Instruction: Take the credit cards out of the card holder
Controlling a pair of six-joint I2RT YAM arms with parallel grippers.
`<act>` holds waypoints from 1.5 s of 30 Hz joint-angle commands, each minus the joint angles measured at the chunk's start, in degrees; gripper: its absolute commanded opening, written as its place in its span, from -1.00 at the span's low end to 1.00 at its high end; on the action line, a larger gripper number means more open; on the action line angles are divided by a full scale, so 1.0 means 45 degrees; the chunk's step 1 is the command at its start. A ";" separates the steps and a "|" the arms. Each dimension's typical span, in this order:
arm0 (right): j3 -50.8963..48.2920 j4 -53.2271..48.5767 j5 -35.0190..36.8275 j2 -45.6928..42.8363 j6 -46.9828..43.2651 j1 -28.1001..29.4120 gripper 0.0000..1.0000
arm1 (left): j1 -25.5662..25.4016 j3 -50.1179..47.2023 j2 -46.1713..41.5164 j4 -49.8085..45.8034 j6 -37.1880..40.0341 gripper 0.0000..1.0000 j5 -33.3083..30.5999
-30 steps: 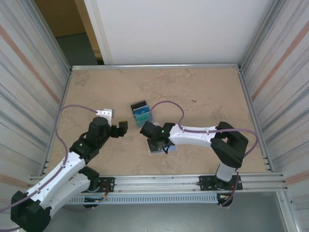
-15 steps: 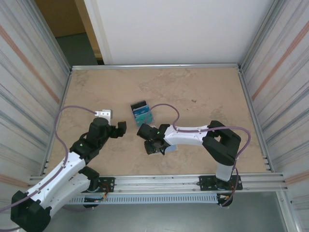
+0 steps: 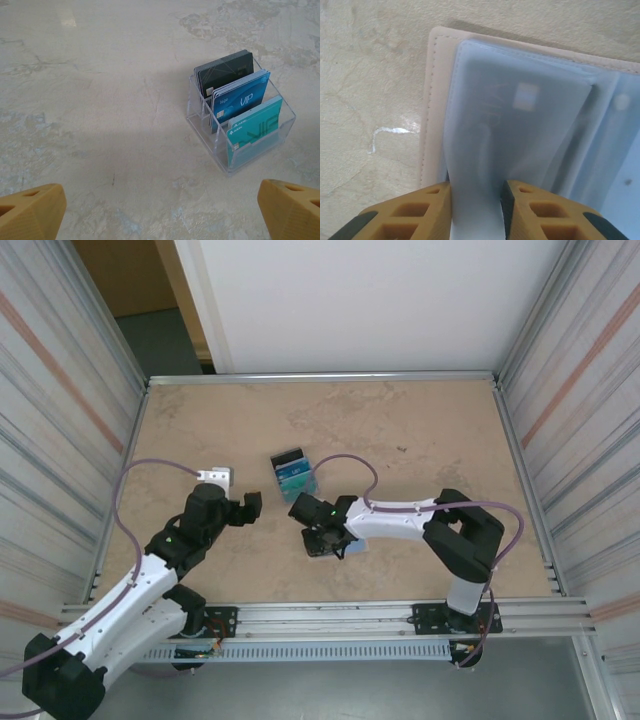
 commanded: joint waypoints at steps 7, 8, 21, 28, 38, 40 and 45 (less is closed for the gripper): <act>-0.0996 0.0660 -0.0861 -0.0821 0.0276 -0.0636 -0.64 | -0.0008 0.0415 -0.0155 -0.0150 0.0157 0.98 0.0047; -0.0996 0.0611 -0.0766 -0.0896 0.0252 -0.0630 -0.68 | -0.0005 0.0437 -0.0195 -0.0178 0.0187 0.97 0.0052; -0.1416 0.0076 0.0438 -0.2090 0.0252 -0.0772 -0.71 | -0.0350 0.0937 -0.0539 -0.0299 0.0655 0.97 -0.0235; -0.1916 -0.0179 0.0952 -0.2843 0.0252 -0.1146 -0.51 | -0.1395 0.1099 -0.0361 -0.0076 0.1266 0.98 -0.1397; -0.2691 -0.0456 0.1545 -0.3755 0.0351 -0.1780 -0.46 | -0.3748 0.1258 0.0729 0.1203 0.3034 0.97 -0.3298; -0.2905 -0.0445 0.1570 -0.3895 0.0392 -0.1974 -0.46 | -0.4065 0.1333 0.1087 0.1334 0.3242 0.97 -0.3413; -0.3355 -0.0363 0.1596 -0.4095 0.0506 -0.2336 -0.46 | -0.4866 0.1517 0.2009 0.1383 0.3515 0.97 -0.3891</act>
